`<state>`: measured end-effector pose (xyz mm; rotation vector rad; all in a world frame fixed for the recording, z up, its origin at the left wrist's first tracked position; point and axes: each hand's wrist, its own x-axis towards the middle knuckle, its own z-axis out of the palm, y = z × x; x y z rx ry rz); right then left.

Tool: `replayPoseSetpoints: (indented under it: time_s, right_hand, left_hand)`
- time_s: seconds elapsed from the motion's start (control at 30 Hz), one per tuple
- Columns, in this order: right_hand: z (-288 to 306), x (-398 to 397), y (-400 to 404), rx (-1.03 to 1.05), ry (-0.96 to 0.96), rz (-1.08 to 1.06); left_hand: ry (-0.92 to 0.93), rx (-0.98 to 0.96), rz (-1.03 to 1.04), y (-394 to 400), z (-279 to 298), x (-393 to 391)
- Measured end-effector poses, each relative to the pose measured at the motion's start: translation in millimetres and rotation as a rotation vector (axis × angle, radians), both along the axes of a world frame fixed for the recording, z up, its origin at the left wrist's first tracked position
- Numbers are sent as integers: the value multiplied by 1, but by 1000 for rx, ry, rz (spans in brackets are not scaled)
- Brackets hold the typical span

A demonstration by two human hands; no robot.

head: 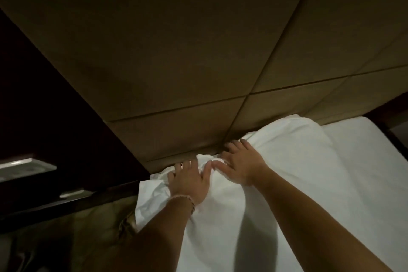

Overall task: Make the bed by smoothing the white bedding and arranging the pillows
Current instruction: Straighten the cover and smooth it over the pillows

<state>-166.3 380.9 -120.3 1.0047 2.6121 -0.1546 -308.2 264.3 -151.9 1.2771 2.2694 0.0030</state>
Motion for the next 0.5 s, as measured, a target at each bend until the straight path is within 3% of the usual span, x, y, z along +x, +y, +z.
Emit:
replayPoseSetpoints:
  time_s: [0.2, 0.5]
  right_hand:
    - [-43, -2, 9, -255, -209, -21]
    - [-32, 4, -6, -263, -174, -90]
  left_hand:
    - [-280, -192, 55, 6, -42, -3]
    - [-184, -88, 97, -6, -29, 13]
